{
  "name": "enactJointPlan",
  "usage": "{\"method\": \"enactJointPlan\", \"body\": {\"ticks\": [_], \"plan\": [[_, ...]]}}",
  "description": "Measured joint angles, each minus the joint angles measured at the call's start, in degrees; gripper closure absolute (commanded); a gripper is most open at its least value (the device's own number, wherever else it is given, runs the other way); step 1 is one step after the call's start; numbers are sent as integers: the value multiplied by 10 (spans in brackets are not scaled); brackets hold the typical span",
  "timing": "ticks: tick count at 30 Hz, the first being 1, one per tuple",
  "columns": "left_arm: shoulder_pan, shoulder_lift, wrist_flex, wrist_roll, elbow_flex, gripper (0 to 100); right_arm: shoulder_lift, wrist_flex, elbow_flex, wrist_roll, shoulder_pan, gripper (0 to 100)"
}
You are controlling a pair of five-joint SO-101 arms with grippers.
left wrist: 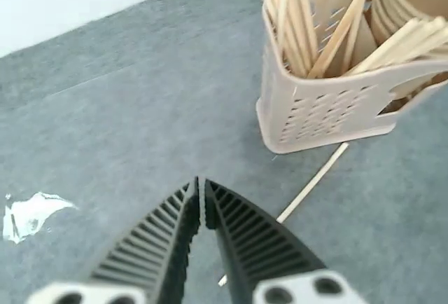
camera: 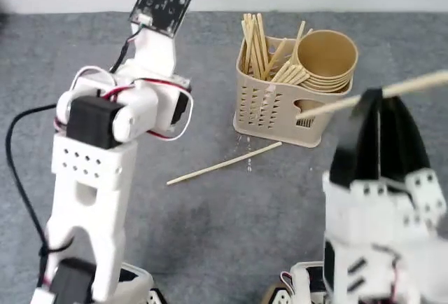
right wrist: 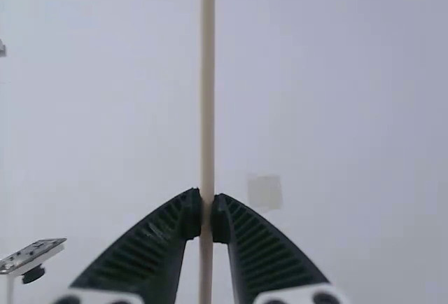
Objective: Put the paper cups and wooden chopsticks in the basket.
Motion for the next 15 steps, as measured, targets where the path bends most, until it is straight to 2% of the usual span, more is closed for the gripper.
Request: {"method": "enactJointPlan", "body": {"ticks": [7,15], "plan": [[-40,-82,-62,-4,140,988,192,-142,3,21,-3,991],[-83,-153,-118,-4,267,988,445,-335,4,109,-54,991]]}}
